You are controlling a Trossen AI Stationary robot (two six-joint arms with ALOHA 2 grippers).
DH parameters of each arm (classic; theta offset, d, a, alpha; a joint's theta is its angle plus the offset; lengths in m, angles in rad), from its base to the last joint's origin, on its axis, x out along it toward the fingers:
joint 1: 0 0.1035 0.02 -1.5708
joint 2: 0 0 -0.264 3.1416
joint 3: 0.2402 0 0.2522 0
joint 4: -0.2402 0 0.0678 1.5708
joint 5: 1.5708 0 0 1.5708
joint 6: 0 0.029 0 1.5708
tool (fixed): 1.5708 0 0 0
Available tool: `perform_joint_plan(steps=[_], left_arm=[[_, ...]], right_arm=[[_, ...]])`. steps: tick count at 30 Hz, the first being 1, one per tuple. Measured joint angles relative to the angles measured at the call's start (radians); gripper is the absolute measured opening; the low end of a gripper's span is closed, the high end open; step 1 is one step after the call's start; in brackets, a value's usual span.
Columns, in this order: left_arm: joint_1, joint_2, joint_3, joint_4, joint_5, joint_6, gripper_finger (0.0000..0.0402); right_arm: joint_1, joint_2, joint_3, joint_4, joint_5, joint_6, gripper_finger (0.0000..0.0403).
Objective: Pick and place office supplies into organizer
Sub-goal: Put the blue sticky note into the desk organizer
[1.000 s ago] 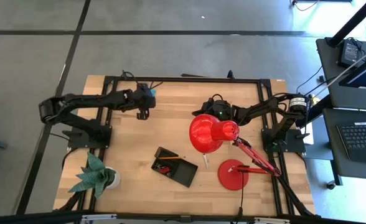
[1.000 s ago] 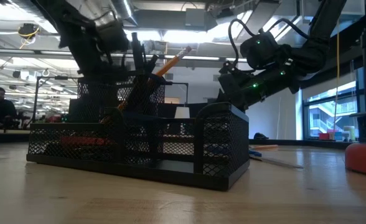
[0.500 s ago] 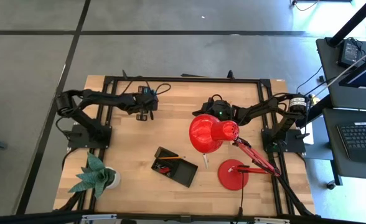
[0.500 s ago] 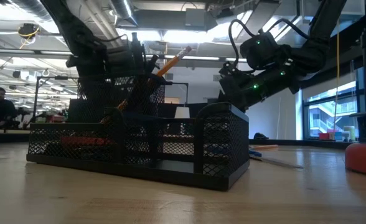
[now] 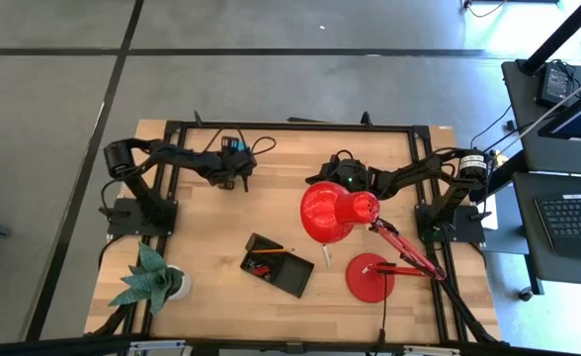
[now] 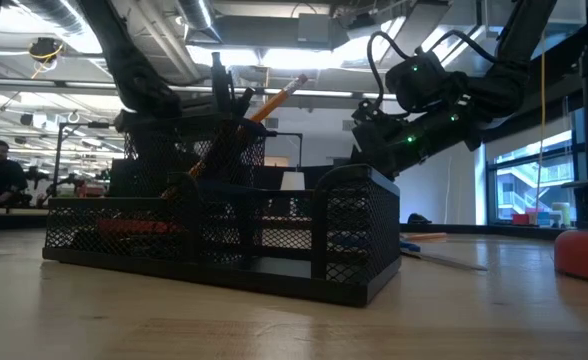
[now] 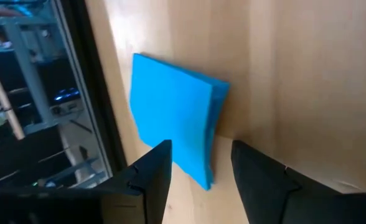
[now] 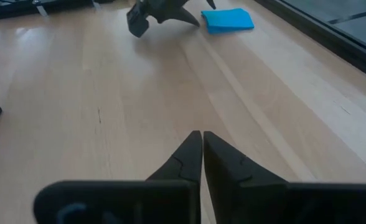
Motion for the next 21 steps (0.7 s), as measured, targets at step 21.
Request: perform_joint_plan(steps=[21], left_arm=[[0.046,0.048,0.002,0.097,0.064,-0.008,0.0115]], right_arm=[[0.000,0.000,0.000,-0.013,0.000,-0.002,0.0020]])
